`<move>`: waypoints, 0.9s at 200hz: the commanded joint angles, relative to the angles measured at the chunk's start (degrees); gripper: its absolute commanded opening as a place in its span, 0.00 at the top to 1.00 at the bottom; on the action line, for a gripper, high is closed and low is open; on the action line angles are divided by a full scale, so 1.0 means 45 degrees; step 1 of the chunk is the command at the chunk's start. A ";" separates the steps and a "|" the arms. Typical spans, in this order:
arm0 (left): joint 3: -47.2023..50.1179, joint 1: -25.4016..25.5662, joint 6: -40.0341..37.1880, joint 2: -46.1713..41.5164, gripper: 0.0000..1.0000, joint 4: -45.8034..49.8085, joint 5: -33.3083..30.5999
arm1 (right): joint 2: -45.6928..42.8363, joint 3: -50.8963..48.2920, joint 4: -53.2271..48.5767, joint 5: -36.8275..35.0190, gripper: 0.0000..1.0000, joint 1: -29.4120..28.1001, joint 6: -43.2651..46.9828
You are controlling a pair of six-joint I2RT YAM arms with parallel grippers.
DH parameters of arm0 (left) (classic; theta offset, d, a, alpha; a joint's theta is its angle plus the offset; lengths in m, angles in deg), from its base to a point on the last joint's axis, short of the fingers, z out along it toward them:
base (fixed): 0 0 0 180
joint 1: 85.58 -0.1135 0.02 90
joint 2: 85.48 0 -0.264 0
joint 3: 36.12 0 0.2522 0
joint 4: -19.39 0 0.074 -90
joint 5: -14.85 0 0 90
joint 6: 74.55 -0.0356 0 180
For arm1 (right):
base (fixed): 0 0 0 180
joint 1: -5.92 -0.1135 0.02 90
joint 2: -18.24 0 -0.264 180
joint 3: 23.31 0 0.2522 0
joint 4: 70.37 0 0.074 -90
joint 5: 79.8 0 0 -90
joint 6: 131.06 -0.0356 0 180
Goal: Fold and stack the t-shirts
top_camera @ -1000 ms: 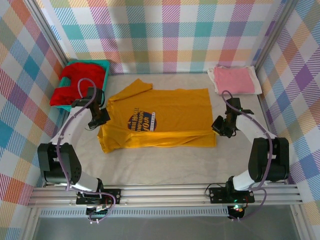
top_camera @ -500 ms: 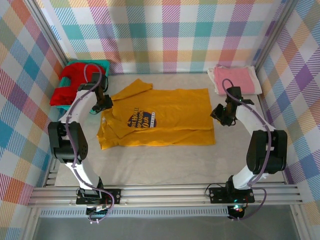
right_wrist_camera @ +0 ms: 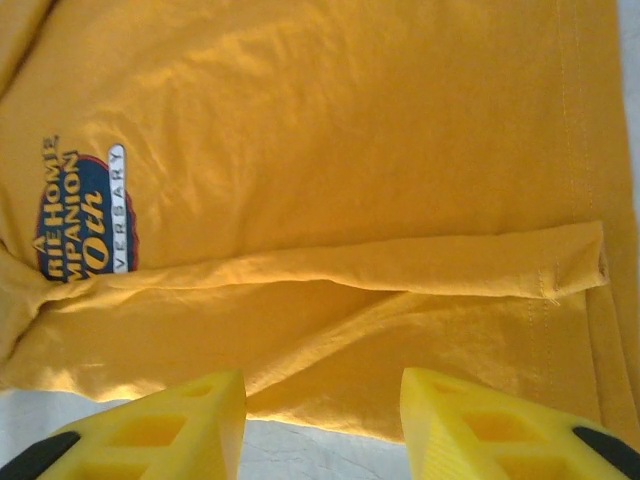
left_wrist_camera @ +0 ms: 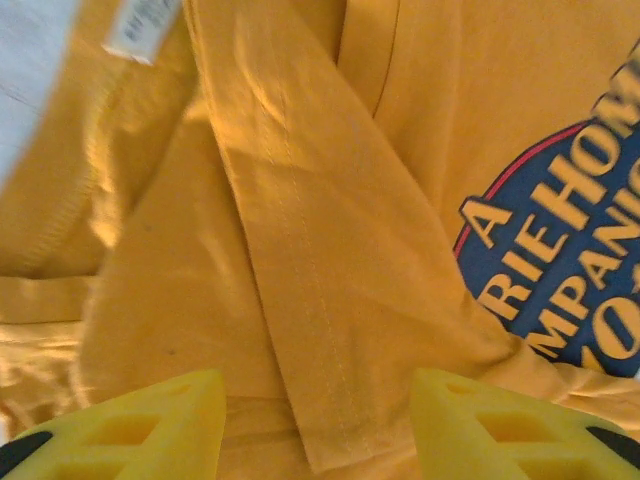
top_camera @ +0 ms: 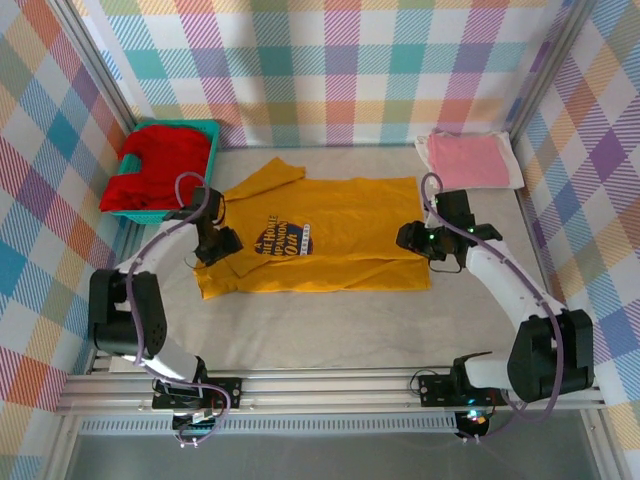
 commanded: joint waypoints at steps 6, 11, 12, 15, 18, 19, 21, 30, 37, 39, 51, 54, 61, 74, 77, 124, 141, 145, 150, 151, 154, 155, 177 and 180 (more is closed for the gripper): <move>0.0243 0.0148 0.0573 0.0675 0.49 -0.1305 0.0363 | 0.0314 0.0155 0.0841 0.0332 0.56 -0.0229 0.0378; 0.0259 0.0137 0.0612 0.0809 0.49 -0.1452 0.0398 | 0.0376 0.0210 0.0867 0.0337 0.55 -0.0265 0.0377; 0.0254 0.0144 0.0616 0.0844 0.49 -0.1474 0.0412 | 0.0382 0.0219 0.0869 0.0340 0.55 -0.0270 0.0377; 0.0239 0.0133 0.0633 0.0932 0.49 -0.1509 0.0440 | 0.0420 0.0253 0.0886 0.0342 0.56 -0.0307 0.0379; 0.0215 0.0132 0.0655 0.1023 0.49 -0.1530 0.0447 | 0.0478 0.0289 0.0908 0.0357 0.55 -0.0328 0.0380; 0.0212 0.0141 0.0666 0.1049 0.49 -0.1533 0.0436 | 0.0482 0.0297 0.0910 0.0360 0.56 -0.0341 0.0378; 0.0190 0.0149 0.0689 0.1108 0.49 -0.1550 0.0433 | 0.0500 0.0327 0.0925 0.0361 0.55 -0.0350 0.0377; 0.0187 0.0207 0.0785 0.1294 0.50 -0.1648 0.0384 | 0.0590 0.0397 0.1007 0.0444 0.55 -0.0390 0.0348; 0.0218 0.0239 0.0833 0.1392 0.50 -0.1739 0.0378 | 0.0660 0.0468 0.1075 0.0514 0.55 -0.0392 0.0310; 0.0226 0.0266 0.0868 0.1404 0.50 -0.1748 0.0345 | 0.0676 0.0487 0.1084 0.0517 0.55 -0.0397 0.0311; 0.0320 0.0336 0.0978 0.1499 0.50 -0.1824 0.0141 | 0.0771 0.0609 0.1104 0.0535 0.55 -0.0407 0.0260; 0.0340 0.0345 0.1015 0.1519 0.50 -0.1860 0.0114 | 0.0793 0.0626 0.1106 0.0537 0.55 -0.0429 0.0284; 0.0449 0.0383 0.1064 0.1543 0.51 -0.1966 0.0125 | 0.0834 0.0665 0.1106 0.0519 0.55 -0.0429 0.0266; 0.0603 0.0443 0.1156 0.1583 0.52 -0.2039 0.0012 | 0.0913 0.0728 0.1107 0.0518 0.55 -0.0431 0.0279; 0.0637 0.0451 0.1182 0.1583 0.53 -0.2063 -0.0017 | 0.0947 0.0748 0.1089 0.0518 0.54 -0.0432 0.0279; 0.0850 0.0482 0.1249 0.2009 0.78 -0.2568 -0.0351 | 0.1463 0.1047 0.0605 0.0413 0.53 -0.0432 0.0280; 0.0817 0.0508 0.1283 0.2012 0.91 -0.2552 -0.0542 | 0.1427 0.1086 0.0597 0.0479 0.53 -0.0431 0.0174; 0.0798 0.0518 0.1272 0.1980 0.95 -0.2525 -0.0568 | 0.1392 0.1091 0.0573 0.0494 0.53 -0.0432 0.0163; 0.0779 0.0537 0.1267 0.1956 1.00 -0.2480 -0.0631 | 0.1351 0.1070 0.0580 0.0496 0.53 -0.0432 0.0150; 0.0768 0.0539 0.1266 0.1935 1.00 -0.2467 -0.0640 | 0.1348 0.1068 0.0579 0.0498 0.53 -0.0432 0.0146; 0.0748 0.0554 0.1271 0.1915 1.00 -0.2429 -0.0707 | 0.1329 0.1067 0.0579 0.0481 0.53 -0.0427 0.0153; 0.0752 0.0557 0.1267 0.1896 1.00 -0.2422 -0.0727 | 0.1318 0.1067 0.0579 0.0480 0.53 -0.0429 0.0157; 0.0533 0.0676 0.1208 0.1764 1.00 -0.2183 -0.1092 | 0.1210 0.1047 0.0523 0.0423 0.52 -0.0432 0.0128; 0.0496 0.0695 0.1196 0.1750 1.00 -0.2137 -0.1129 | 0.1209 0.1047 0.0523 0.0421 0.52 -0.0429 0.0141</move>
